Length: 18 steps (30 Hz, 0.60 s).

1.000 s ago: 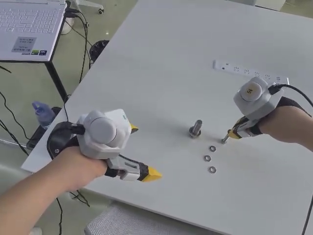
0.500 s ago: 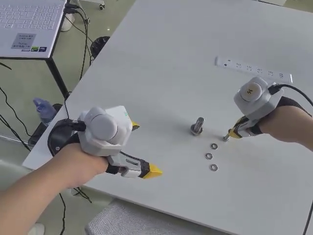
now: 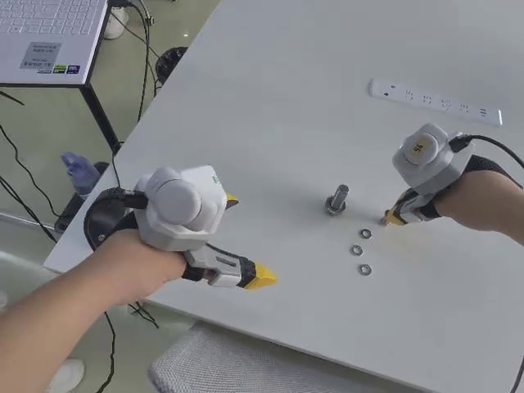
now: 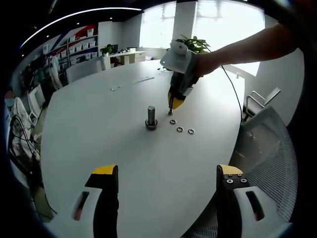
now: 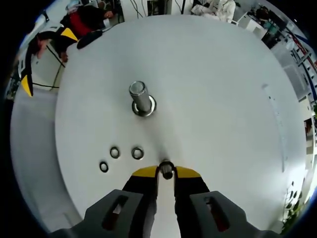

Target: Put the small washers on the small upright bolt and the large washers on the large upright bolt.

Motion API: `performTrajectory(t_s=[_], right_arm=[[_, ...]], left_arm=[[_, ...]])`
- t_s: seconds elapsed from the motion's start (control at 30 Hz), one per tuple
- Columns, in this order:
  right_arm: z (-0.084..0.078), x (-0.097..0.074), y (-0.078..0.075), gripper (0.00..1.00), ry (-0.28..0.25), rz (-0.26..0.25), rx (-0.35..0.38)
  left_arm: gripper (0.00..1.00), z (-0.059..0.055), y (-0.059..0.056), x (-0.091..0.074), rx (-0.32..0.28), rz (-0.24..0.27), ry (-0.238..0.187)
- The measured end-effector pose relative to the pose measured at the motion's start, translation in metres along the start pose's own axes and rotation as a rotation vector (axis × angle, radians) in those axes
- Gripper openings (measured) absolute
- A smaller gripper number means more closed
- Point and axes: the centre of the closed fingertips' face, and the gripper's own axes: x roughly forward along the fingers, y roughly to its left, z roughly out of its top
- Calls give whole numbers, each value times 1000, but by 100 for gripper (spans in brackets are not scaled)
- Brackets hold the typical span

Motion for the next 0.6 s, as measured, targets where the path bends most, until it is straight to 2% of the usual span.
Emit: performTrajectory(t_s=[0.2,0.6], right_arm=[[-2,9,1,12,10,5,0],[-3,15,3,12,19,3,-24]], left_arm=[[80,-1,-1,1,-2,-4,2],[80,0,0,0,3,-6,11]])
